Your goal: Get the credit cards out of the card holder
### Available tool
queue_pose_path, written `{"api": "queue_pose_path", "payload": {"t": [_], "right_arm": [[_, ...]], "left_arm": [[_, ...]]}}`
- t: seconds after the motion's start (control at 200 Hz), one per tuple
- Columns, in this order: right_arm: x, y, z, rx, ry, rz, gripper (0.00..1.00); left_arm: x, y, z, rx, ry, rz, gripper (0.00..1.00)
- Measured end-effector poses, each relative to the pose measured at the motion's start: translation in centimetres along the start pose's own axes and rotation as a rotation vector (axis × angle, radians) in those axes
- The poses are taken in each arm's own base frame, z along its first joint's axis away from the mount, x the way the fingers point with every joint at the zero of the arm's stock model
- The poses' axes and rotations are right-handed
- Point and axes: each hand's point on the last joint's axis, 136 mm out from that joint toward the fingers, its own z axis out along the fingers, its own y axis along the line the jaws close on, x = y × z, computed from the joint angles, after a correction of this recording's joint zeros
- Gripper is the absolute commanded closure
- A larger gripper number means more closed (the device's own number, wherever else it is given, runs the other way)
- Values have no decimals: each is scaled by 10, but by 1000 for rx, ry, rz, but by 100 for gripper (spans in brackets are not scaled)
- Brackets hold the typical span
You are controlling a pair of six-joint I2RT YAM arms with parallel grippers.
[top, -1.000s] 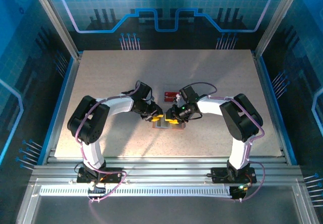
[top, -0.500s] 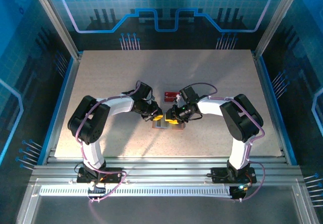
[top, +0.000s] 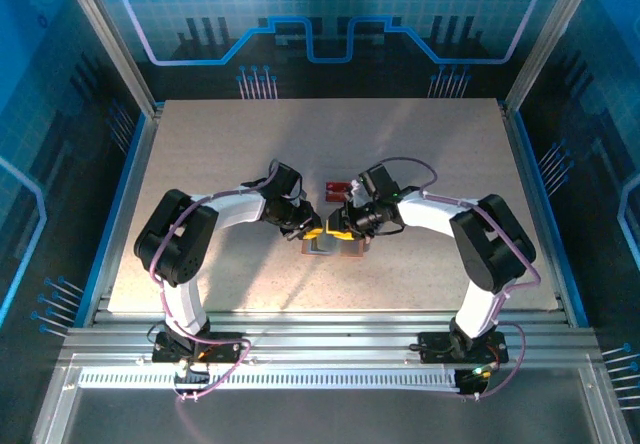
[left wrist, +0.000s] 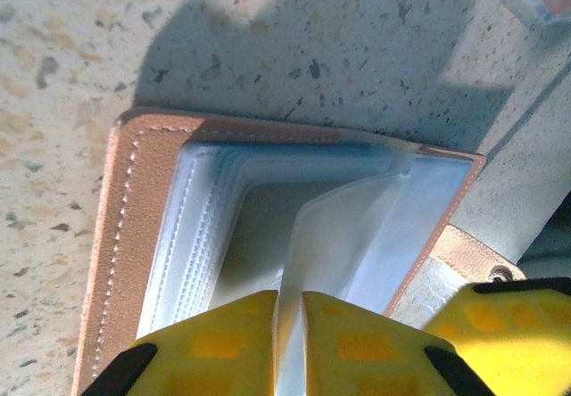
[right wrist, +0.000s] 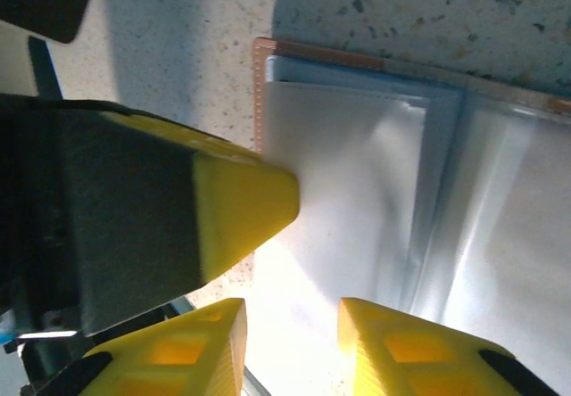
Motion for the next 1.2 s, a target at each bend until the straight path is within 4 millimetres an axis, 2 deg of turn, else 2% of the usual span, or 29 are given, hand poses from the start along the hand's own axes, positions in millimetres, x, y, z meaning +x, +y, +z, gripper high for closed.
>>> {"api": "queue_pose_path", "payload": {"t": [0.195,0.53,0.785,1.016,1.201], "right_arm": [[-1,2,-12,2,-14,0,67],[-6,-3,-26,16,-32,5,67],[-14,-3,-39,9,-68,4,67],[-22,-4,-50,0,-102,1,67],[-21,-10,-54,-1,-111,14,67]], "left_arm": [[0,-3,-1,4,3,9,81],[2,-14,-10,25,5,31,80],[5,-36,-12,52,8,73,78],[15,-58,-11,73,21,122,83],[19,-67,-6,77,32,143,84]]}}
